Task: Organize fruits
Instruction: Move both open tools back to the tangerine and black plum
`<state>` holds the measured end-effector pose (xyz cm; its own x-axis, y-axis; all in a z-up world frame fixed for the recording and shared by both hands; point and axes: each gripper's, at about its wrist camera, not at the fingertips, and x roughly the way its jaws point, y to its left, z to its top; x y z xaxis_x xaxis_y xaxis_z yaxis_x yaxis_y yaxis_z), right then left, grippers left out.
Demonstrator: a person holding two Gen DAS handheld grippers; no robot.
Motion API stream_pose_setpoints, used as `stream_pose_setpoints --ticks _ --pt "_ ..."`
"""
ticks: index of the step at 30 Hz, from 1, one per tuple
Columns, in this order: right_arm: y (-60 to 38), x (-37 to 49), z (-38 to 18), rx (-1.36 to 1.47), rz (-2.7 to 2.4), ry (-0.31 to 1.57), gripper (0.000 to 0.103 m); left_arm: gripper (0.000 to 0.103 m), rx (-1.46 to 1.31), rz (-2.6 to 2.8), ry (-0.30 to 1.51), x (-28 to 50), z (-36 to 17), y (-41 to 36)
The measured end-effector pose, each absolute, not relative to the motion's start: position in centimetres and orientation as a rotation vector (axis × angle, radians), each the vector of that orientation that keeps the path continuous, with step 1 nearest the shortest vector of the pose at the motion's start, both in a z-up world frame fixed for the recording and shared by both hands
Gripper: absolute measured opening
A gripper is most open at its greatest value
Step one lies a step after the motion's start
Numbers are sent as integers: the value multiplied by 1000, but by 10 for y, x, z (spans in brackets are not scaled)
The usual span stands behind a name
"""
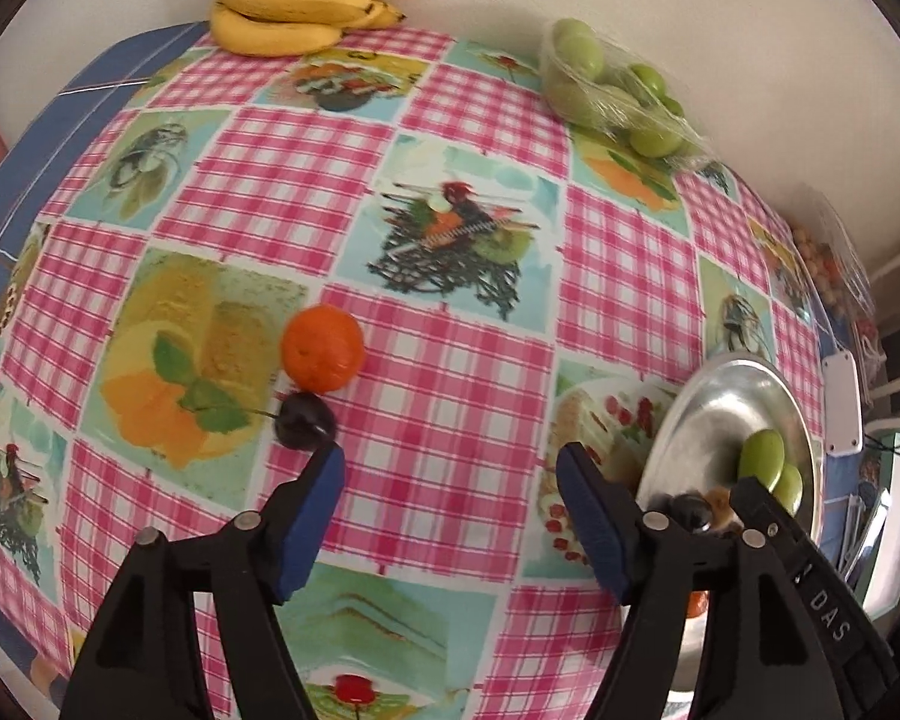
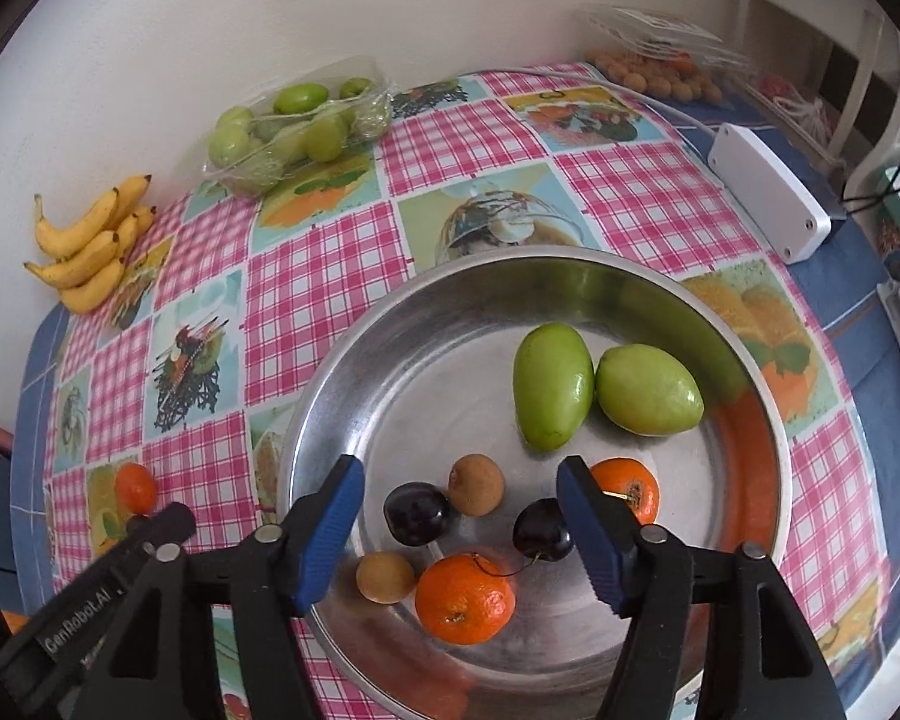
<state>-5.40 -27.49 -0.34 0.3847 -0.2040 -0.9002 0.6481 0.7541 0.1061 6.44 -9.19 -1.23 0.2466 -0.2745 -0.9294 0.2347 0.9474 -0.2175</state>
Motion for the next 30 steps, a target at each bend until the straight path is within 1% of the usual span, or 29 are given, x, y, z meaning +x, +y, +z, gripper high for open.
stream_pose_setpoints --ticks 2,3,5,7,12,14,17,19,30 --pt "-272 -52 -4 479 -563 1049 79 77 -54 -328 1268 69 -12 -84" --pt "-270 -50 -5 474 -560 1053 79 81 -62 -319 1266 70 -12 -80" --pt "-268 -48 -5 461 -556 1059 82 85 -78 -309 1270 74 -15 -76" --pt "-266 -47 -6 450 -558 1062 85 85 -96 -310 1288 77 -18 -71" --pt "-262 -46 -5 432 -552 1064 87 85 -104 -285 1276 79 -19 -63" --pt "-262 -46 -6 430 -553 1066 91 86 -93 -275 1265 81 -19 -62" --pt "-261 -45 -6 427 -553 1070 98 93 -82 -267 1258 82 -21 -61" --pt "-261 -45 -6 425 -553 1069 100 93 -80 -263 1255 83 -22 -60" --pt "-259 -44 -6 428 -546 1058 103 95 -82 -212 1238 89 -24 -45"
